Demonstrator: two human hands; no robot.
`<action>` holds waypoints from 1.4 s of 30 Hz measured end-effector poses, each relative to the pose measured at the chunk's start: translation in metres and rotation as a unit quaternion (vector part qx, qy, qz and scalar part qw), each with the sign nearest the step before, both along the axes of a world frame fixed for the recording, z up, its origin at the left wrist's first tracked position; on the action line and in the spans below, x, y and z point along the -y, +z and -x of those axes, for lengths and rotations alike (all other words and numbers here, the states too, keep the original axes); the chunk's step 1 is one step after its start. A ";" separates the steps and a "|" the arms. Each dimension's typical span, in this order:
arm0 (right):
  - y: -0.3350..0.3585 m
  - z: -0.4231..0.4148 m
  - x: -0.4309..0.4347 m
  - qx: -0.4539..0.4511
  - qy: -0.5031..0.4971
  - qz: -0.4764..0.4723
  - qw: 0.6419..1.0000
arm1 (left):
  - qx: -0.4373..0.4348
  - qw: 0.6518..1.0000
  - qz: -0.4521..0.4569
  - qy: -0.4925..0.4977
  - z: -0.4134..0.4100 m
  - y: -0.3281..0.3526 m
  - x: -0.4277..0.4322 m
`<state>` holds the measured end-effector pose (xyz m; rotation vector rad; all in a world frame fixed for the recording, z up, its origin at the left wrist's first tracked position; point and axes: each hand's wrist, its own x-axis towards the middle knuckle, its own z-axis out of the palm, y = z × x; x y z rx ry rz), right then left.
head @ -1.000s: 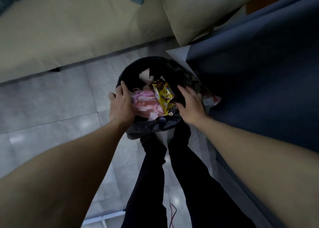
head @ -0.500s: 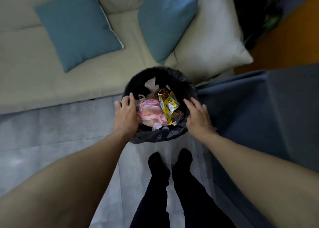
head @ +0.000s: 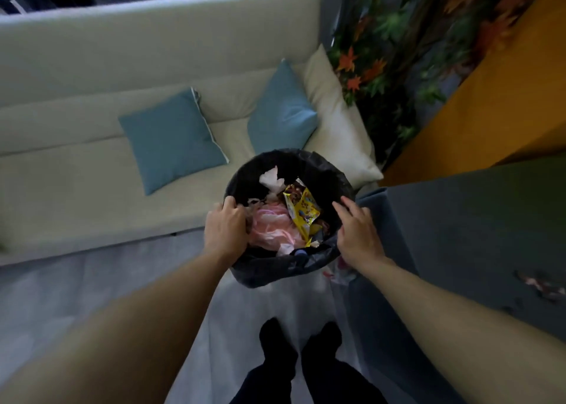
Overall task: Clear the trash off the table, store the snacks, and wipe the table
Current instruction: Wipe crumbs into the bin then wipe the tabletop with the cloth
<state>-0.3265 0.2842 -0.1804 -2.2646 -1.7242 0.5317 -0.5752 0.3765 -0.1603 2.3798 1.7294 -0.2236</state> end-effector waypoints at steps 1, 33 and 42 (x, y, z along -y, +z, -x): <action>0.008 -0.003 0.004 0.003 -0.001 -0.004 1.000 | 0.007 1.000 0.000 -0.002 -0.003 0.009 0.004; 0.070 -0.068 0.215 0.030 0.016 -0.043 0.998 | 0.095 0.991 0.015 0.097 -0.059 0.089 0.233; 0.065 -0.058 0.244 0.031 -0.007 -0.010 0.999 | 0.106 0.982 0.148 0.053 -0.044 0.068 0.251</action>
